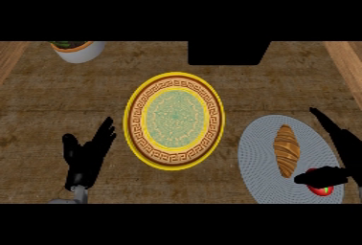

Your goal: Pick the croissant from the placemat and place it in the plate

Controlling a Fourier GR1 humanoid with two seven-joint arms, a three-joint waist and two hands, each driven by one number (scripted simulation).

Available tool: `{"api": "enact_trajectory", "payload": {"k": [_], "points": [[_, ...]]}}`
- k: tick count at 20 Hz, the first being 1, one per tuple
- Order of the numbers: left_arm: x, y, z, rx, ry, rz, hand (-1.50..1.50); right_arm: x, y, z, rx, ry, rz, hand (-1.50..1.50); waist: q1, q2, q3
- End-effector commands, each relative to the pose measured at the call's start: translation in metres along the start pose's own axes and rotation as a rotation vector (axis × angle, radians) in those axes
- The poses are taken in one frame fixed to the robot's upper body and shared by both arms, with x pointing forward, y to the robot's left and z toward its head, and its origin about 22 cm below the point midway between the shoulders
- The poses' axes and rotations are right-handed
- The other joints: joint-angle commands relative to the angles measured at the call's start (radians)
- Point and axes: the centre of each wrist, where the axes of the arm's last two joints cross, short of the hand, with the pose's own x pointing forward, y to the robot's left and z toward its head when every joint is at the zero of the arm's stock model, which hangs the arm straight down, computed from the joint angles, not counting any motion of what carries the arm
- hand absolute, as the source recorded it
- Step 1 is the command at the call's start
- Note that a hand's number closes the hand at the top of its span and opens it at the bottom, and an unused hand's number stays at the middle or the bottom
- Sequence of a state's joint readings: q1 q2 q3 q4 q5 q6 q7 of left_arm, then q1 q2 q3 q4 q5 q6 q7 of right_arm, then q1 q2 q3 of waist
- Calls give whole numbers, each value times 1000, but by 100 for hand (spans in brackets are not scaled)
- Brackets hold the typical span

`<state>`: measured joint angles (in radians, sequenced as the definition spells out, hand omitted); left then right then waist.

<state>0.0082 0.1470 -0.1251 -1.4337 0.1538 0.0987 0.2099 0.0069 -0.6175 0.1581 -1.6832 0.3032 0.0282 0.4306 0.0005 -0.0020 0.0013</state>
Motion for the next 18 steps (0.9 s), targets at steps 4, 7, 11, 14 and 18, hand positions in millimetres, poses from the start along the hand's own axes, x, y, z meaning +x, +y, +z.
{"api": "enact_trajectory", "payload": {"k": [4, 7, 11, 14, 18], "points": [[-3, 21, 6, 4, -1, 3, 0, 15, 24, -10, -14, 31, 61, -150, 2, 2, -1], [6, 5, 2, 10, 15, 8, 0, -15, 14, -26, -19, 81, 92, -150, 2, 2, -1], [8, 0, -7, 2, 15, 23, 0, 4, 41, -8, -25, 89, 124, -150, -2, 1, -1], [-3, 5, -4, 3, 2, -3, 0, -11, 35, -40, 19, 91, 136, -150, 2, 3, -1], [3, -13, 6, 1, 21, 2, 0, -9, 49, -27, 28, 93, 128, -150, 0, 1, -1]]}}
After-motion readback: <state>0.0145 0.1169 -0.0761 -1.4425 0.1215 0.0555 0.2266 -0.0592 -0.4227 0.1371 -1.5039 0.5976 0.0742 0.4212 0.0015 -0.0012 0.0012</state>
